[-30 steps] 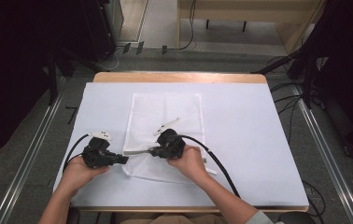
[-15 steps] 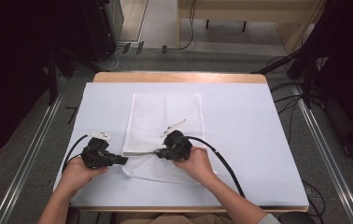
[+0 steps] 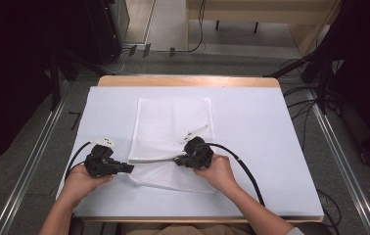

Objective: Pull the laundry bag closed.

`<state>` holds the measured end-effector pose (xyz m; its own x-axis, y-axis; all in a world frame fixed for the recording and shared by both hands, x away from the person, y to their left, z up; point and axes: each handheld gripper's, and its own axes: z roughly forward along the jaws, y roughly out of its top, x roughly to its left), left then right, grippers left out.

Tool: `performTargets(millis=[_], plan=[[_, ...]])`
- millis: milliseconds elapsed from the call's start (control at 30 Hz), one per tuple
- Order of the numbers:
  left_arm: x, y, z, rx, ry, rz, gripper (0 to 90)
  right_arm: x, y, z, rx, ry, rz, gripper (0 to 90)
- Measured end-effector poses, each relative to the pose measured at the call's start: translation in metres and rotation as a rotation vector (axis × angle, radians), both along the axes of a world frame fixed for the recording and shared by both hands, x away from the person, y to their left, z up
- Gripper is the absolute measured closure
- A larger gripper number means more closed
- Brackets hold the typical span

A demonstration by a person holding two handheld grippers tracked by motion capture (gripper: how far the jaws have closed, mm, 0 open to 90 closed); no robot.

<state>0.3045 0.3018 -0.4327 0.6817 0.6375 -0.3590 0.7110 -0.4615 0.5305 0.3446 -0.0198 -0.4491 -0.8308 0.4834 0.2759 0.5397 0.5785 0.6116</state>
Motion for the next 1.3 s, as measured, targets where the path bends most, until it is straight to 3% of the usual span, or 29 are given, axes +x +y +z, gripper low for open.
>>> performTargets(millis=[567,1300], plan=[[0.000,0.001,-0.001,0.003,0.016,-0.003,89.2,0.004,-0.036,-0.004,-0.012,0.040,-0.041,88.7],[-0.001,0.003,-0.001,0.003,0.015,-0.002,89.1,0.001,-0.050,-0.001,-0.013,0.043,-0.050,88.7]])
